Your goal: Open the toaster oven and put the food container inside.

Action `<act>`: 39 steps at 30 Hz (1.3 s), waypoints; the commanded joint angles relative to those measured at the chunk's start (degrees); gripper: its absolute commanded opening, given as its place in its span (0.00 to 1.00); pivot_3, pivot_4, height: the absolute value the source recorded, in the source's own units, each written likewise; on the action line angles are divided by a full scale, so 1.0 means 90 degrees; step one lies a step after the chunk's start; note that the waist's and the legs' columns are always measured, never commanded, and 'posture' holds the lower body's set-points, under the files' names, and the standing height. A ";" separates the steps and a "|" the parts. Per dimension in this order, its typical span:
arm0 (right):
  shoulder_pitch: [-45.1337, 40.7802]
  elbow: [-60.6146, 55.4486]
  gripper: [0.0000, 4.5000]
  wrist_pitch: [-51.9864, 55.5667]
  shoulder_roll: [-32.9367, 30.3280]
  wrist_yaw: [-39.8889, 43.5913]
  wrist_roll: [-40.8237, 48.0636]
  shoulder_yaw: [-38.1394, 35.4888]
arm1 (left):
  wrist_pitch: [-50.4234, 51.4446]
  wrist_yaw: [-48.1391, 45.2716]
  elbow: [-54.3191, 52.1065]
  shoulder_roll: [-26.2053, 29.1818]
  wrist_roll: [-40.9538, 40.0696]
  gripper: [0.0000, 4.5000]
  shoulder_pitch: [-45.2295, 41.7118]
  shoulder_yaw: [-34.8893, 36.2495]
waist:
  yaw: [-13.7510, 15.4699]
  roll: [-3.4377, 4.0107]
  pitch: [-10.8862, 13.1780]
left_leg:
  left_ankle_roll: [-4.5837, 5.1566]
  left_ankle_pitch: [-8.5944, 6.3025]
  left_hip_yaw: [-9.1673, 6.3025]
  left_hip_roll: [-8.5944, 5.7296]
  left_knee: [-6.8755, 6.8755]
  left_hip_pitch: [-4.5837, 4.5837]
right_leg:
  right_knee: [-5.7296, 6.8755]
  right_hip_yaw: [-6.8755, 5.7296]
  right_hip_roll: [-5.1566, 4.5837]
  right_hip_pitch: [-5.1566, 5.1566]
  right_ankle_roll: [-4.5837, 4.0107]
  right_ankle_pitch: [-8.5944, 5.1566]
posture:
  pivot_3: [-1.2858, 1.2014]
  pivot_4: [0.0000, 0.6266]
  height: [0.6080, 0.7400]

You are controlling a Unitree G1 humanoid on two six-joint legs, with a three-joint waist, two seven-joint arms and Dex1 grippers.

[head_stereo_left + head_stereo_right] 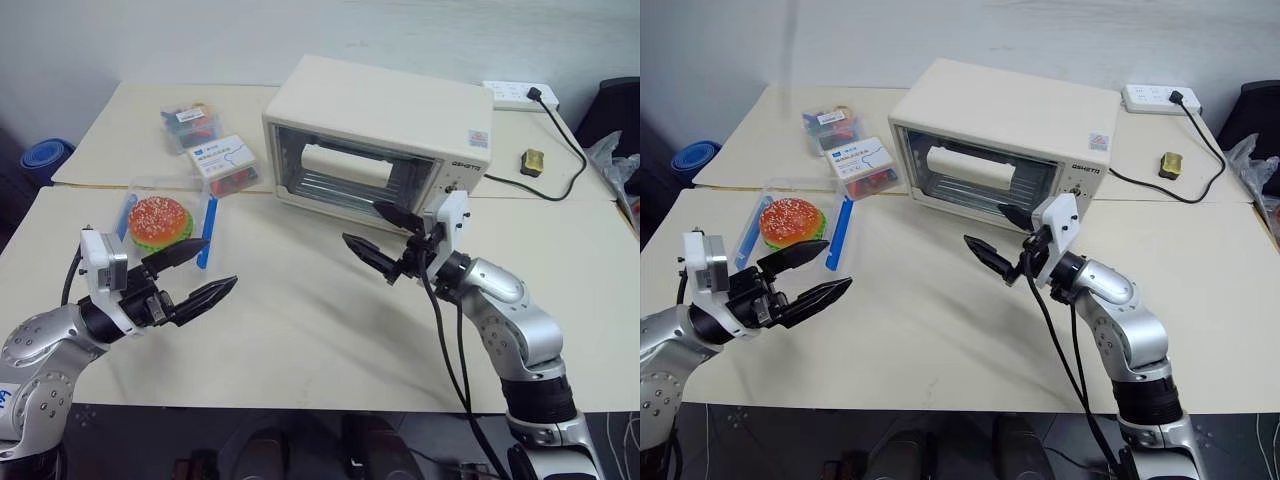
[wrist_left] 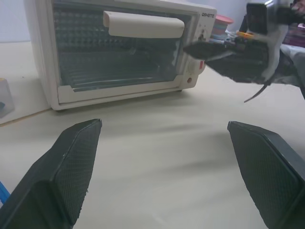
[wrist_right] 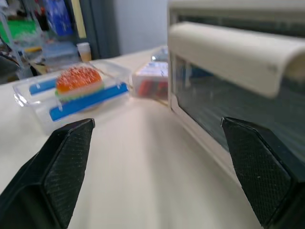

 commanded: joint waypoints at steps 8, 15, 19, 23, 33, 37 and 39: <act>-0.0710 0.0381 0.98 -0.0583 0.0316 -0.0052 -0.0238 -0.0121 | -0.0148 -0.0088 0.0053 -0.0035 0.0165 1.00 -0.0287 -0.0145 | -0.0060 0.0000 0.0000 | -0.0002 0.0001 0.0003 0.0002 -0.0008 0.0005 | 0.0002 0.0003 0.0007 -0.0002 -0.0001 0.0000 | 0.52 0.24 1.00; -0.0350 0.0049 0.98 -0.0843 0.0299 0.0513 -0.0203 0.0085 | -0.0180 -0.0148 0.0148 0.0000 0.0200 1.00 -0.0292 -0.0109 | -0.0031 0.0000 0.0000 | -0.0002 0.0001 0.0002 0.0002 -0.0011 0.0004 | -0.0002 0.0002 0.0006 -0.0002 0.0000 0.0000 | 0.52 0.24 1.00; 0.0016 -0.0224 0.98 -0.1097 0.0102 0.1044 -0.0259 0.0231 | -0.0192 -0.0136 0.0165 -0.0018 0.0179 1.00 -0.0284 -0.0059 | -0.0039 0.0000 0.0000 | -0.0002 0.0001 0.0003 0.0002 -0.0015 0.0004 | -0.0007 0.0003 0.0006 -0.0002 0.0000 0.0000 | 0.52 0.24 1.00; 0.0394 -0.0230 0.98 -0.1617 -0.0350 0.1750 -0.0606 0.0542 | -0.0195 -0.0057 0.0371 -0.0025 0.0133 1.00 -0.0495 0.0036 | -0.0022 0.0000 0.0000 | -0.0002 0.0001 0.0003 0.0002 -0.0016 0.0004 | -0.0008 0.0002 0.0006 -0.0002 0.0000 0.0000 | 0.52 0.24 1.00; 0.0387 0.0069 1.00 -0.1943 -0.0372 0.1885 -0.0848 0.0541 | -0.1005 0.0369 0.2935 -0.0141 0.1744 0.43 -0.3370 -0.0937 | 0.0014 -0.0005 0.0003 | -0.0010 0.0006 -0.0003 -0.0001 -0.0001 0.0005 | 0.0009 -0.0009 0.0015 -0.0001 0.0000 0.0000 | 0.52 0.24 1.00; 0.0417 0.0114 1.00 -0.2015 -0.0382 0.1881 -0.0905 0.0514 | -0.1657 0.0213 0.4467 -0.0430 0.2492 0.15 -0.4696 -0.1493 | -0.0013 -0.0005 0.0002 | -0.0010 0.0006 0.0006 -0.0007 0.0012 -0.0006 | 0.0002 -0.0005 0.0015 -0.0003 0.0010 0.0005 | 0.52 0.24 1.00; 0.0454 0.0112 1.00 -0.2052 -0.0391 0.1860 -0.0927 0.0505 | -0.1974 -0.0112 0.5082 -0.0625 0.2660 0.01 -0.5161 -0.1704 | -0.0029 -0.0005 0.0002 | -0.0033 0.0018 0.0019 -0.0002 0.0012 -0.0010 | 0.0013 -0.0003 0.0022 -0.0008 0.0014 0.0006 | 0.52 0.24 1.00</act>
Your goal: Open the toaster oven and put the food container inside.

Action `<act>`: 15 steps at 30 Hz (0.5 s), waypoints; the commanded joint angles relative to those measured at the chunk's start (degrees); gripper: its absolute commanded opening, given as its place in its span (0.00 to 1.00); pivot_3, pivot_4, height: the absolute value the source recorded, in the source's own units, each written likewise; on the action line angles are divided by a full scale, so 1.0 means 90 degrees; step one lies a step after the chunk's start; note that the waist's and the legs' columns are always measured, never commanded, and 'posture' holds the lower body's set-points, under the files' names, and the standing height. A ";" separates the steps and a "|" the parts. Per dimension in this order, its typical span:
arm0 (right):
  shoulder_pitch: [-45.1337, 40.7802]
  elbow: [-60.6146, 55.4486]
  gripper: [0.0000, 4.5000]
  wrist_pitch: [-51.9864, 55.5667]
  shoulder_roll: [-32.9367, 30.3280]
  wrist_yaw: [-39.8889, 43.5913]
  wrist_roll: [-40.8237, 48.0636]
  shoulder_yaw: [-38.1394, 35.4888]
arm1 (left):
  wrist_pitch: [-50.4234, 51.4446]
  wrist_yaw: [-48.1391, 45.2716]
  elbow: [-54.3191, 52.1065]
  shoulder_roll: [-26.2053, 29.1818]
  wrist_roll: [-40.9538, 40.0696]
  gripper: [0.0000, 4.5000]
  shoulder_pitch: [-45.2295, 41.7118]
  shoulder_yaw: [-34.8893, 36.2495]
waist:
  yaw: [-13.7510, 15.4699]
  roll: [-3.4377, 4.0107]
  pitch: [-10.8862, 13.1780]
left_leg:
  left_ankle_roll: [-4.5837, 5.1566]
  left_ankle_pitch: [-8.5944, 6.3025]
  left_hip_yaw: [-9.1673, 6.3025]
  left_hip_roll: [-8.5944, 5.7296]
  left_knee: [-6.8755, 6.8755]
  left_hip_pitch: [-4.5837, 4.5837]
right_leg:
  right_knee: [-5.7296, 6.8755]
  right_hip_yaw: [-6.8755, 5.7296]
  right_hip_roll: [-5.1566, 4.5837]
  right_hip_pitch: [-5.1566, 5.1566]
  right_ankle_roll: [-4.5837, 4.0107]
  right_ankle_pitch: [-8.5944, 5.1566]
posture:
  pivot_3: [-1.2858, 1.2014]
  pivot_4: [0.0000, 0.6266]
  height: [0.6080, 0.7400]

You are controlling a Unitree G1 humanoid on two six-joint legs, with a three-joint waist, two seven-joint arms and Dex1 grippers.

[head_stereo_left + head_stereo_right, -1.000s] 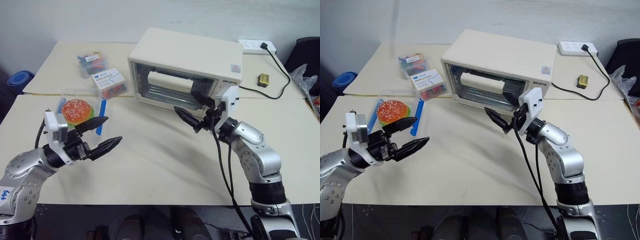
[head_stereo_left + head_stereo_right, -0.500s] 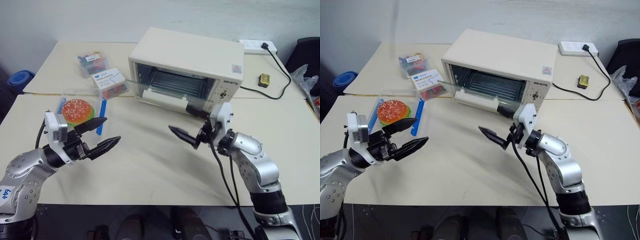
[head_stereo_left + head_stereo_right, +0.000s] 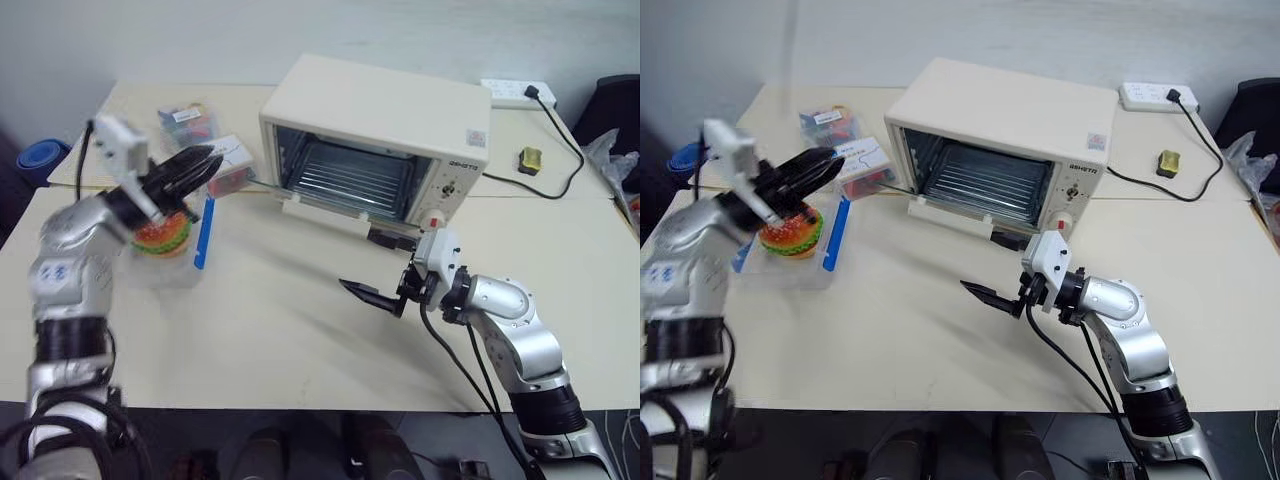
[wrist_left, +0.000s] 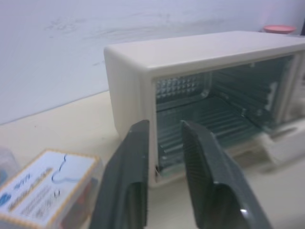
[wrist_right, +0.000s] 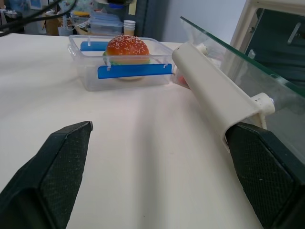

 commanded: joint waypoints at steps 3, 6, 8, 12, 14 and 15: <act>0.0152 -0.0257 1.00 -0.0253 -0.0023 -0.0030 -0.0041 -0.0030 | -0.0743 -0.0826 0.1244 -0.0301 0.0500 0.00 -0.0802 -0.0460 | 0.0016 -0.0002 -0.0002 | -0.0004 0.0002 -0.0001 0.0001 0.0011 -0.0046 | 0.0005 -0.0001 0.0000 -0.0041 0.0003 0.0000 | 0.52 0.24 1.00; 0.0546 -0.0448 1.00 -0.0337 -0.0093 -0.0124 -0.0038 -0.0188 | -0.0862 -0.1308 0.1477 -0.0352 0.0713 0.00 -0.0850 -0.0753 | 0.0040 -0.0003 -0.0001 | -0.0008 0.0004 0.0001 -0.0004 0.0040 -0.0110 | 0.0039 0.0000 -0.0008 -0.0107 0.0003 0.0001 | 0.52 0.24 1.00; 0.0945 -0.0643 1.00 -0.0390 -0.0178 -0.0121 0.0070 -0.0356 | -0.0936 -0.1563 0.1462 -0.0347 0.0816 0.00 -0.0773 -0.0888 | 0.0049 -0.0003 -0.0001 | -0.0009 0.0005 0.0000 -0.0004 0.0040 -0.0110 | 0.0039 -0.0001 -0.0008 -0.0105 0.0003 0.0001 | 0.52 0.24 1.00; 0.2022 -0.0934 1.00 -0.0587 -0.0463 0.0020 0.0279 -0.0821 | -0.0794 -0.1713 0.1176 -0.0323 0.1023 0.00 -0.0518 -0.1066 | 0.0160 -0.0003 -0.0001 | -0.0004 0.0004 -0.0001 -0.0011 0.0055 -0.0107 | 0.0043 0.0001 -0.0012 -0.0092 0.0007 0.0003 | 0.52 0.24 1.00; 0.2560 -0.0966 1.00 -0.0733 -0.0566 0.0126 0.0457 -0.1169 | -0.0879 -0.1706 0.0898 -0.0264 0.1319 0.00 -0.0267 -0.1306 | 0.0208 -0.0003 -0.0001 | 0.0001 0.0005 -0.0001 -0.0015 0.0058 -0.0101 | 0.0042 0.0005 -0.0013 -0.0083 0.0011 0.0005 | 0.52 0.24 1.00; 0.2772 -0.0933 1.00 -0.0826 -0.0622 0.0152 0.0496 -0.1370 | -0.0823 -0.1635 0.0688 -0.0278 0.1435 0.00 -0.0119 -0.1411 | 0.0221 -0.0003 -0.0001 | 0.0005 0.0006 -0.0001 -0.0017 0.0057 -0.0093 | 0.0041 0.0006 -0.0015 -0.0076 0.0012 0.0005 | 0.52 0.24 1.00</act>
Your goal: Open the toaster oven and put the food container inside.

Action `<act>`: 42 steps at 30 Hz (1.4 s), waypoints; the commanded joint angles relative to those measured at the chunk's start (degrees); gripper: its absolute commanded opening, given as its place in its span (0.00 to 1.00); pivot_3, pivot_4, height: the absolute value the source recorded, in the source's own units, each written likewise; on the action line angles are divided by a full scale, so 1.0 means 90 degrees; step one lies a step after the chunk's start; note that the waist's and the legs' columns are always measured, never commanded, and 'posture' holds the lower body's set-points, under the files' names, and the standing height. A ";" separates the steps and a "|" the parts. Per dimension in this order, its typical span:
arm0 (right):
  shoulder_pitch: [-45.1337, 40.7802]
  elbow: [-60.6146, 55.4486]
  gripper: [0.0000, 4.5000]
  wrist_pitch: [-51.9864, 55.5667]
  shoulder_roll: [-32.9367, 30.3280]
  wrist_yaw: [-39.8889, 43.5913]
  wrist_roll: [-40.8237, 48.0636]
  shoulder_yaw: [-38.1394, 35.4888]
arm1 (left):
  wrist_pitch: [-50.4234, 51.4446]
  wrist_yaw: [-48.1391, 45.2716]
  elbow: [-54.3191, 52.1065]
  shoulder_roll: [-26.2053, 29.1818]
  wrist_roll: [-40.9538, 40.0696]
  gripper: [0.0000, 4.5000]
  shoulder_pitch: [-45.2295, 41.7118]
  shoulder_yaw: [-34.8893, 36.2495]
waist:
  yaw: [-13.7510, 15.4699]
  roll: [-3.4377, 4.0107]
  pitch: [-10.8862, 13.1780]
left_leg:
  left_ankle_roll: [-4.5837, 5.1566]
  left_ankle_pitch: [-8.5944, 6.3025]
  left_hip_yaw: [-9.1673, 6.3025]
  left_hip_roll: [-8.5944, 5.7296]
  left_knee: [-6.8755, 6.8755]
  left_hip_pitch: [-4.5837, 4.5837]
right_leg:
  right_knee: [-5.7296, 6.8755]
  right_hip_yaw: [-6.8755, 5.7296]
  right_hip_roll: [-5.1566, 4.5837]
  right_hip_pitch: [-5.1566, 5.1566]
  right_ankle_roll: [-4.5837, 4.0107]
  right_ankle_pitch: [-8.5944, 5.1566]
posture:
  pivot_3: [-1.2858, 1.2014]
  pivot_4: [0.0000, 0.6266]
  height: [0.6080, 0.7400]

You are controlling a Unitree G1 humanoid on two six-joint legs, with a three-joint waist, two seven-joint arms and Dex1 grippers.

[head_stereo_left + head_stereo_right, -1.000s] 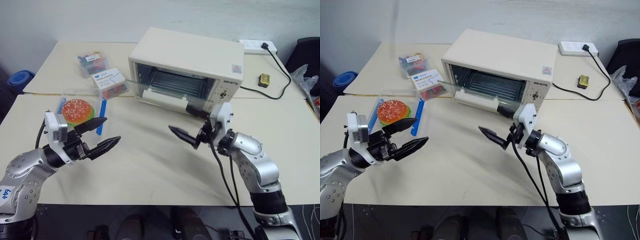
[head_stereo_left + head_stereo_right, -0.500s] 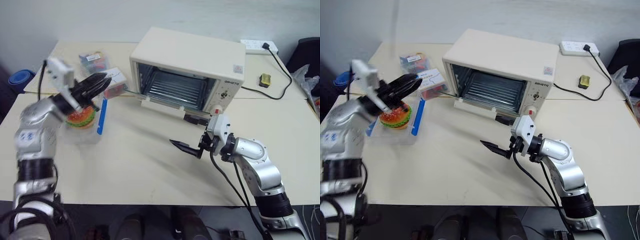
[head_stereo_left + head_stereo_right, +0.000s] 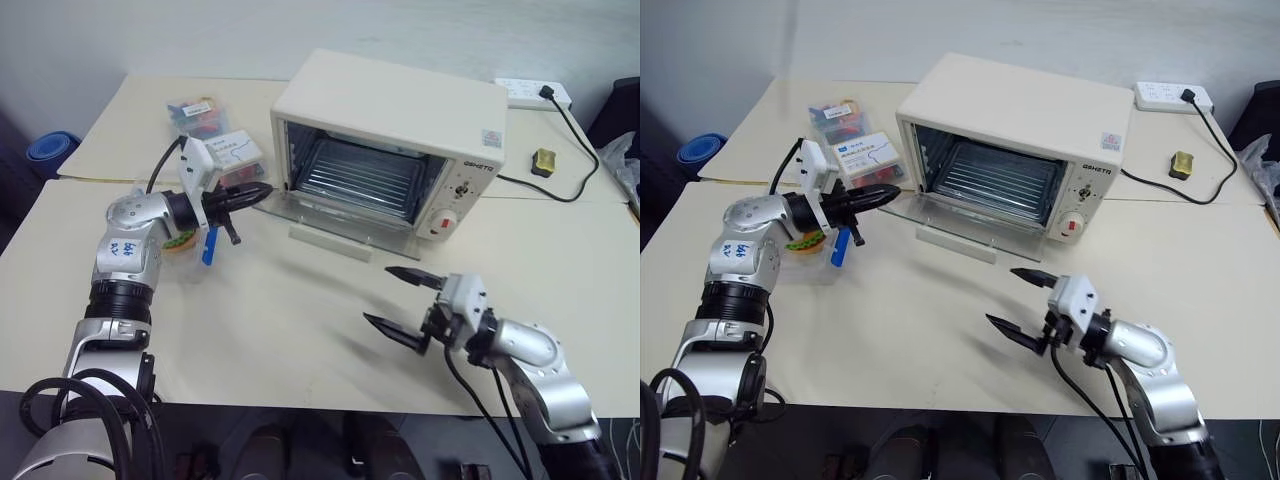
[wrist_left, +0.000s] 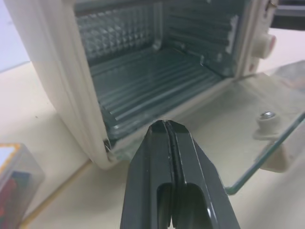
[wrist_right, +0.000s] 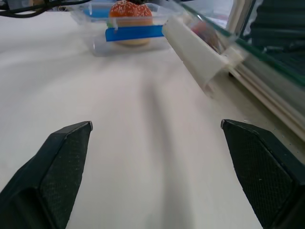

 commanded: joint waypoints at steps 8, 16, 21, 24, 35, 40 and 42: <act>0.0387 0.0095 1.00 -0.0442 -0.0368 0.0341 0.0813 -0.1376 | 0.0459 0.0976 -0.1683 -0.0270 0.1123 0.00 0.1166 -0.0792 | -0.0035 0.0000 0.0000 | 0.0044 0.0001 0.0006 -0.0013 0.0002 0.0027 | 0.0017 0.0024 -0.0005 0.0005 0.0015 0.0010 | 0.52 0.24 1.00; -0.0690 0.0489 1.00 -0.0208 -0.0324 0.0823 0.1237 -0.1112 | 0.1569 0.1726 -0.3520 -0.0692 0.0261 0.13 0.2079 -0.0015 | -0.0036 0.0000 0.0000 | 0.0042 0.0003 0.0003 -0.0015 0.0001 0.0022 | 0.0019 0.0022 -0.0013 0.0002 0.0015 0.0010 | 0.52 0.24 1.00; -0.1149 0.0723 1.00 -0.0509 -0.0259 0.1452 0.1345 -0.0875 | 0.2777 0.1932 -0.5932 -0.0260 -0.1420 0.46 0.3776 0.2007 | -0.0105 0.0000 0.0000 | 0.0037 0.0001 0.0002 0.0001 -0.0007 0.0011 | 0.0025 0.0020 -0.0007 -0.0007 0.0014 0.0010 | 0.52 0.24 1.00; -0.1437 0.0857 1.00 -0.0489 -0.0145 0.1681 0.1490 -0.0714 | 0.3483 0.2216 -0.6730 -0.0109 -0.2312 0.65 0.5305 0.3871 | -0.0196 0.0003 -0.0002 | 0.0033 -0.0002 0.0000 0.0011 -0.0016 0.0021 | 0.0018 0.0017 -0.0006 -0.0003 0.0009 0.0006 | 0.52 0.24 1.00; -0.2011 0.0671 1.00 -0.0318 0.0329 0.1984 0.1888 -0.0200 | 0.5092 0.4451 -0.6944 -0.0768 -0.5005 0.99 0.7713 0.6626 | 0.0014 -0.0007 -0.0006 | 0.0048 -0.0012 -0.0032 -0.0005 -0.0007 0.0048 | -0.0016 -0.0014 -0.0034 0.0050 -0.0004 -0.0001 | 0.52 0.24 1.00; -0.2161 0.0678 1.00 -0.0239 0.0306 0.1973 0.1778 -0.0180 | 0.5539 0.7175 -0.6917 0.0155 -0.7288 0.99 0.6869 0.5928 | -0.0023 -0.0011 -0.0008 | 0.0042 -0.0022 -0.0035 0.0001 -0.0030 0.0115 | -0.0038 -0.0019 -0.0033 0.0112 -0.0010 -0.0004 | 0.52 0.24 1.00; -0.2170 0.0755 1.00 -0.0299 0.0279 0.2045 0.1690 -0.0156 | 0.5342 0.8719 -0.6478 0.0675 -0.8647 0.99 0.6619 0.5373 | -0.0025 -0.0011 -0.0008 | 0.0039 -0.0024 -0.0035 0.0003 -0.0034 0.0120 | -0.0035 -0.0017 -0.0029 0.0111 -0.0011 -0.0005 | 0.52 0.24 1.00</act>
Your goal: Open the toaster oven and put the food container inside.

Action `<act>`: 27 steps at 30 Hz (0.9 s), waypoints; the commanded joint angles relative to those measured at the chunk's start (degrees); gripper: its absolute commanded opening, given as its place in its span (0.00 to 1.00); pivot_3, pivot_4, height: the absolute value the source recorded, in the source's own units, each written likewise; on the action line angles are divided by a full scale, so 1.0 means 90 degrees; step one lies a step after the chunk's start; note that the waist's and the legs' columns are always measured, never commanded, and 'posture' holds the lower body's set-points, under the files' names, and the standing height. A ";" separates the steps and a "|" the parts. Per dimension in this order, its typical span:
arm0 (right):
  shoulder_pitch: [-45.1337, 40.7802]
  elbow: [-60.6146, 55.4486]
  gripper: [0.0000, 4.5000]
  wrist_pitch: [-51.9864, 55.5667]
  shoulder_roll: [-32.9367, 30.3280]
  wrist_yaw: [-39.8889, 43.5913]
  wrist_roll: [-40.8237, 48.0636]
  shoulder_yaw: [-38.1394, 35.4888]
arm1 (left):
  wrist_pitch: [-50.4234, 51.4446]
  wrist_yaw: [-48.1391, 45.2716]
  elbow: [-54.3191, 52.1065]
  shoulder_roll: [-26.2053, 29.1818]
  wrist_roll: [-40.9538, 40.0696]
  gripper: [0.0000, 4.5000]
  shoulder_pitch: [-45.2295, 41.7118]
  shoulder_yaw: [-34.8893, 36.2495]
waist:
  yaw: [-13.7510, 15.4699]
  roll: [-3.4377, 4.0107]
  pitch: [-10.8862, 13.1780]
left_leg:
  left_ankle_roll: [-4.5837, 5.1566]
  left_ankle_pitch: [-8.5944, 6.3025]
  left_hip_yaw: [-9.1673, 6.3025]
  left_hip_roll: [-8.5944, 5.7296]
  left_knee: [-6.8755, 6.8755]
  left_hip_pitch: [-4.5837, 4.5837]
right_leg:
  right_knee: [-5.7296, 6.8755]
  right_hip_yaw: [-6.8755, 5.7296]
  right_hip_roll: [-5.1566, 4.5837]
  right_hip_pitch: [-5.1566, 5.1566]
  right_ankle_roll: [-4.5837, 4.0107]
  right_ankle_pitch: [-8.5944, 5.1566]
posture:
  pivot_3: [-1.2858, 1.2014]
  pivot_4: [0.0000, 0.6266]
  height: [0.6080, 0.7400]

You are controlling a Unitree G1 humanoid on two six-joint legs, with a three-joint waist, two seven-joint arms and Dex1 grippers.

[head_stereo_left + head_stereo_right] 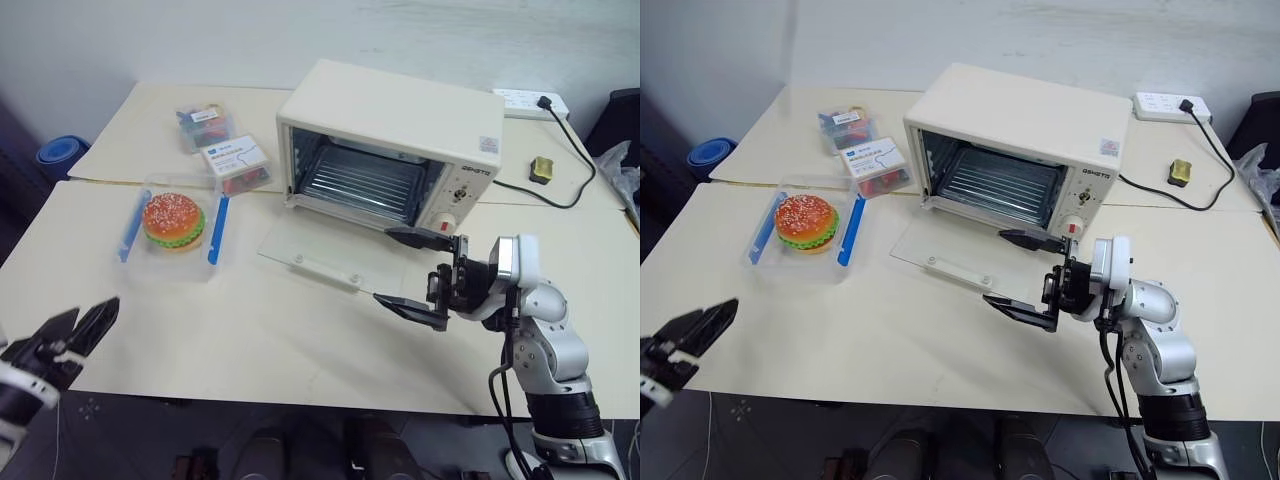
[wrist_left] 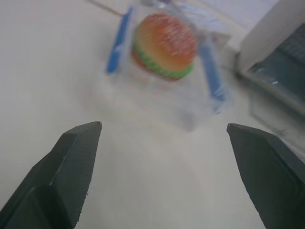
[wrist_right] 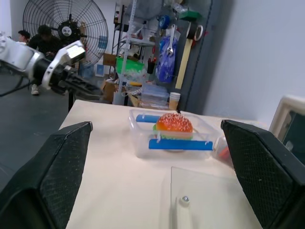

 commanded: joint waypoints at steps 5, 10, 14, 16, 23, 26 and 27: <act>0.0060 0.0152 1.00 -0.0233 -0.0056 0.0267 -0.0099 -0.0044 | -0.1300 0.5242 0.1066 0.1267 -0.3636 0.99 -0.1081 -0.1845 | -0.0083 0.0001 0.0000 | -0.0007 -0.0005 0.0008 0.0005 -0.0002 -0.0002 | -0.0003 0.0007 0.0008 -0.0008 0.0000 0.0000 | 0.52 0.24 1.00; 0.0234 0.0196 1.00 -0.0394 -0.0043 0.0336 -0.0113 -0.0097 | -0.1550 0.6255 0.1663 0.1214 -0.3788 0.99 -0.2137 -0.2683 | -0.0099 0.0001 0.0000 | -0.0016 -0.0001 0.0011 0.0005 0.0000 -0.0005 | -0.0005 0.0005 0.0013 -0.0008 0.0000 0.0000 | 0.52 0.24 1.00; 0.0490 0.0210 1.00 -0.0578 -0.0057 0.0401 -0.0111 -0.0174 | -0.1516 0.6456 0.2327 0.1365 -0.3788 0.99 -0.2686 -0.2986 | -0.0121 0.0001 0.0000 | -0.0056 0.0021 0.0015 0.0004 0.0001 -0.0003 | -0.0002 0.0004 0.0022 -0.0007 0.0000 0.0000 | 0.52 0.24 1.00; 0.0622 0.0208 1.00 -0.0673 -0.0056 0.0413 -0.0105 -0.0225 | -0.1479 0.6560 0.2531 0.1536 -0.3788 0.91 -0.2732 -0.3010 | -0.0145 0.0001 0.0000 | -0.0057 0.0022 0.0017 0.0004 0.0000 -0.0003 | -0.0003 0.0006 0.0023 -0.0007 0.0000 0.0000 | 0.52 0.24 1.00; 0.0807 0.0226 1.00 -0.0920 -0.0026 0.0387 -0.0132 -0.0303 | -0.1026 0.6484 0.2986 0.1902 -0.3788 0.49 -0.2776 -0.2798 | -0.0140 0.0001 0.0000 | -0.0064 0.0025 0.0017 0.0009 0.0003 -0.0003 | -0.0001 0.0008 0.0026 -0.0008 0.0000 -0.0001 | 0.52 0.24 1.00; 0.0835 0.0229 1.00 -0.0971 -0.0028 0.0380 -0.0131 -0.0299 | -0.0878 0.6401 0.3172 0.2001 -0.3788 0.30 -0.2761 -0.2680 | -0.0145 0.0003 0.0002 | -0.0064 0.0026 0.0019 0.0009 0.0001 -0.0001 | -0.0001 0.0010 0.0026 -0.0009 0.0000 -0.0001 | 0.52 0.24 1.00; 0.0841 0.0234 1.00 -0.0988 -0.0028 0.0381 -0.0133 -0.0297 | -0.0861 0.6388 0.3225 0.2044 -0.3788 0.23 -0.2758 -0.2649 | -0.0144 0.0003 0.0001 | -0.0065 0.0026 0.0018 0.0009 0.0000 -0.0001 | -0.0002 0.0009 0.0026 -0.0010 0.0000 -0.0001 | 0.52 0.24 1.00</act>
